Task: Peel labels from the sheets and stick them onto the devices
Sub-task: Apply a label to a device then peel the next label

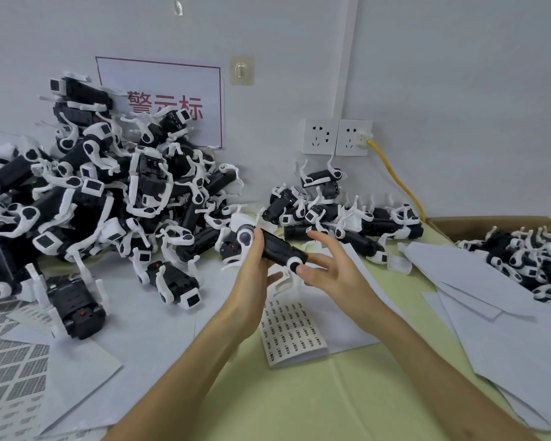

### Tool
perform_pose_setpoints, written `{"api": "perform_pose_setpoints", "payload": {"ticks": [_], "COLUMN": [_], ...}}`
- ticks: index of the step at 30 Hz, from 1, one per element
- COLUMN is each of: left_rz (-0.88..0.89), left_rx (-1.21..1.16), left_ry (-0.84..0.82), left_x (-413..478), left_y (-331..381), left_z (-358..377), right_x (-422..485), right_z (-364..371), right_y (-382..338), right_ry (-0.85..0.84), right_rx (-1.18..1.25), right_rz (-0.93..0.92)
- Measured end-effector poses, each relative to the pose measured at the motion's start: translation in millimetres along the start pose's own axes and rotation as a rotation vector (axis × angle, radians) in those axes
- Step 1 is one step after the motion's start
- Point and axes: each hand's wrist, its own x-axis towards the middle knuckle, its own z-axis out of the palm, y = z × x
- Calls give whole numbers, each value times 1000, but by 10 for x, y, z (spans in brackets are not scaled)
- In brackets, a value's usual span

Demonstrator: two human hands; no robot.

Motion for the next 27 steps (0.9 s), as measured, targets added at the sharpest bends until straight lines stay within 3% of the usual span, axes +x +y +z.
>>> {"api": "perform_pose_setpoints", "payload": {"ticks": [11, 15, 18, 20, 23, 25, 27], "left_rz": [-106, 12, 107, 190, 313, 283, 166], "left_rx": [208, 360, 295, 211, 266, 304, 286], "left_ry": [-172, -234, -175, -56, 170, 190, 97], "left_x": [21, -42, -56, -58, -19, -2, 5], "left_y": [18, 25, 75, 112, 121, 135, 133], "left_z": [15, -10, -15, -9, -51, -101, -123], "right_x": [59, 77, 86, 88, 87, 77, 70], "right_z": [-14, -105, -188, -208, -191, -163, -138], "right_y": [-11, -6, -13, -12, 7, -1, -8], "right_ry": [329, 461, 528, 540, 501, 437, 366], "right_rx": [123, 149, 156, 157, 176, 222, 265], "right_rz": [-173, -176, -159, -158, -163, -159, -146]}}
